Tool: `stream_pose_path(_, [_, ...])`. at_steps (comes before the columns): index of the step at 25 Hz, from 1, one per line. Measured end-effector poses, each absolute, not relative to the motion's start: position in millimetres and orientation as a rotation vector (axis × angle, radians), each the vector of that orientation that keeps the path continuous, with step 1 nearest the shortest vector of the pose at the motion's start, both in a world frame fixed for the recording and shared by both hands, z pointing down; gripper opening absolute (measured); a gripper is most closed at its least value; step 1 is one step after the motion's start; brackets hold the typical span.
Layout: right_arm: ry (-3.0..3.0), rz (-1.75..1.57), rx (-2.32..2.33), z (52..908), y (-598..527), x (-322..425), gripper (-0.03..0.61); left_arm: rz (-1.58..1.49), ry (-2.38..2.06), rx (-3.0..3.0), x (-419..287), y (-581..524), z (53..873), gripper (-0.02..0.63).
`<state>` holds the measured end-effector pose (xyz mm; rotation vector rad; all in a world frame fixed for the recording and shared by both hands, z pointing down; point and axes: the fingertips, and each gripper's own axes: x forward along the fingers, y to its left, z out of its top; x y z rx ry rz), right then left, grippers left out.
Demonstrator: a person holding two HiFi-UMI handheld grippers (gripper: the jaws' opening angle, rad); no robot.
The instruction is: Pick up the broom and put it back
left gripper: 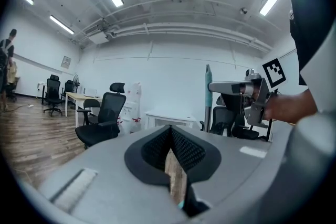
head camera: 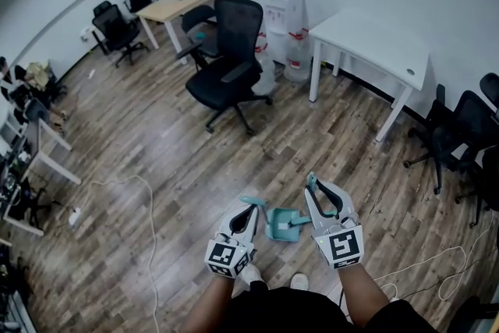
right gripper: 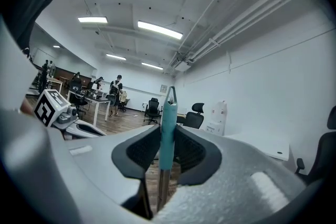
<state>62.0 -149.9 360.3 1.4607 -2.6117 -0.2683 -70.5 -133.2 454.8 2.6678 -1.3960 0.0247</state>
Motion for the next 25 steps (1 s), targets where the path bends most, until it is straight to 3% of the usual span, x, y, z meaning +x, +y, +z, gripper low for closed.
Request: stream_pose_path(25, [-2.501,-0.142,1.423,431,-162,71,0.091,0.139,-1.399,2.581,-78,-127,493,0.018])
